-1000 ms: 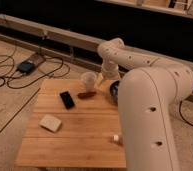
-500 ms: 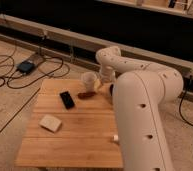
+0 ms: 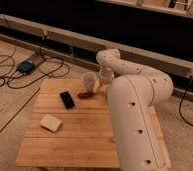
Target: Push the ceramic bowl across the table
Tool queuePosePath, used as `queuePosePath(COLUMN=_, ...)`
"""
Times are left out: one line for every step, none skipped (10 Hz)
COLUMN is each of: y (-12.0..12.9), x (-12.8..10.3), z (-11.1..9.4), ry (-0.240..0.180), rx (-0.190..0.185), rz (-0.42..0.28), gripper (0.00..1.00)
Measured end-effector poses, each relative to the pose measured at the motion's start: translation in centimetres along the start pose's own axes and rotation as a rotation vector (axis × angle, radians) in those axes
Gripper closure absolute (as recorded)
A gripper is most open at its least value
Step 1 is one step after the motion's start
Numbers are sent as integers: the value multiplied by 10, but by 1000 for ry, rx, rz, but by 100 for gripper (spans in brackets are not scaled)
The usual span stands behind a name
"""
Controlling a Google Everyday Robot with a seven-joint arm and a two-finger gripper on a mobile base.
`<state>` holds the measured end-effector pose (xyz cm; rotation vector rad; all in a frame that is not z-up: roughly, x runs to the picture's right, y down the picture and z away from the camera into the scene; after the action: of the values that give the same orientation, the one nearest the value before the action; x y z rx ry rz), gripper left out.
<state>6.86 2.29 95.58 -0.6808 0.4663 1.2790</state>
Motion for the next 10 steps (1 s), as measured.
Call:
queuePosePath(y=0, x=1, z=6, ry=10, rx=-11, rz=4, gripper=20)
queuePosePath(y=1, x=4, z=13, ry=27, rx=-30, rz=9, gripper=20)
queuePosePath(y=2, x=7, z=16, ry=37, rx=-42, rz=11, gripper=20)
queuePosePath(y=3, x=10, z=16, ry=45, rx=-55, rz=11, gripper=20)
queuePosePath(y=5, x=16, z=16, ry=54, rx=-71, rz=11, gripper=20)
queuePosePath(y=9, x=22, z=14, ry=65, rx=-93, rz=12, gripper=20)
queuePosePath(y=12, x=28, z=13, ry=75, rx=-109, rz=13, gripper=20)
queuePosePath(y=17, x=36, z=13, ry=92, rx=-136, rz=17, gripper=20)
queuePosePath(y=21, x=42, z=13, ry=105, rx=-160, rz=20, gripper=20)
queuePosePath(y=25, x=46, z=13, ry=116, rx=-184, rz=23, gripper=20)
